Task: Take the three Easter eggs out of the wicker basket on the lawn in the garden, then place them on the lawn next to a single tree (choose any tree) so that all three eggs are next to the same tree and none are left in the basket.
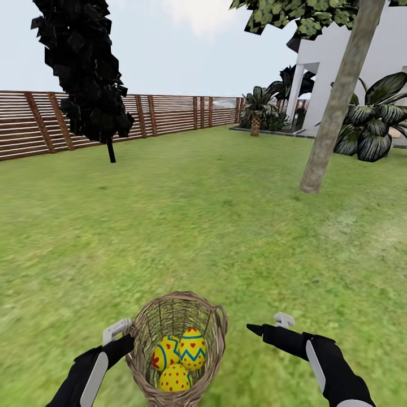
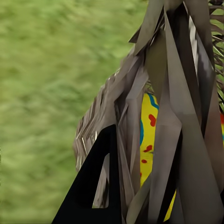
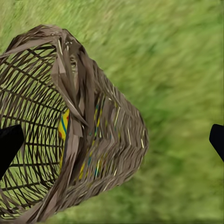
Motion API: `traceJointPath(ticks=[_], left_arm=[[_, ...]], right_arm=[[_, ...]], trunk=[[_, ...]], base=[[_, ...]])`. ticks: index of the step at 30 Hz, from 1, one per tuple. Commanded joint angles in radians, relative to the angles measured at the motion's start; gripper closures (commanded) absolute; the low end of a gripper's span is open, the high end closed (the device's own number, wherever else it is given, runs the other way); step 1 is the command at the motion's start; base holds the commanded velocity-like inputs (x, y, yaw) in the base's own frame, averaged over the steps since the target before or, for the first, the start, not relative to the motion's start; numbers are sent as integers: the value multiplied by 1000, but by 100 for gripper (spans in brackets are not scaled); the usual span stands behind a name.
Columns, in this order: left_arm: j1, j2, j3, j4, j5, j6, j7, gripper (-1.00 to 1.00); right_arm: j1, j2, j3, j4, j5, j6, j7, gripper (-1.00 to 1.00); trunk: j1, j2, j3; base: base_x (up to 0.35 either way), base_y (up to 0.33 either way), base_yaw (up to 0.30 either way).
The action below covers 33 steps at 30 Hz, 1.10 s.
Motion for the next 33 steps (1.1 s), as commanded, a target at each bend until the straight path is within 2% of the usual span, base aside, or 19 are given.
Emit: traceJointPath(ticks=[1,11,13,18,20,22,23,27,31,33], left_arm=[[-1,-1,2,-3,16,5,6,100],[-1,-2,1,-11,16,8,7,100],[-1,-6,0,-12,16,8,7,100],[-1,-5,0,-13,16,10,7,100],[-1,-5,0,-13,16,10,7,100],[-1,-5,0,-13,16,10,7,100],[-1,-7,0,-13,16,10,7,100],[-1,-6,0,-13,16,10,7,100],[-1,-7,0,-13,16,11,6,100],[-1,-7,0,-13,16,11,6,100]], right_arm=[[-1,1,-3,0,5,5,7,-100],[-1,0,-1,-1,6,3,7,-100],[-1,3,-2,1,7,-16,7,-100],[0,4,0,32,10,-26,6,-100],[5,4,0,34,8,-37,-12,-100],[9,3,0,61,8,-50,-62,-100],[9,1,0,121,13,-94,-77,-100],[9,-4,-2,202,7,-254,-87,-100],[9,-3,-2,218,5,-288,-119,-100],[9,-4,-2,264,6,-357,-138,-100]], trunk=[[-4,7,2],[-42,77,34],[-50,91,40],[-69,126,56],[-77,140,62],[-85,154,68],[-88,161,71],[-104,189,84],[-119,217,96],[-127,231,103]], base=[[0,0,0],[0,0,0],[0,0,0],[0,0,0],[0,0,0],[0,0,0],[0,0,0],[0,0,-88],[0,0,-278],[0,0,-283]])
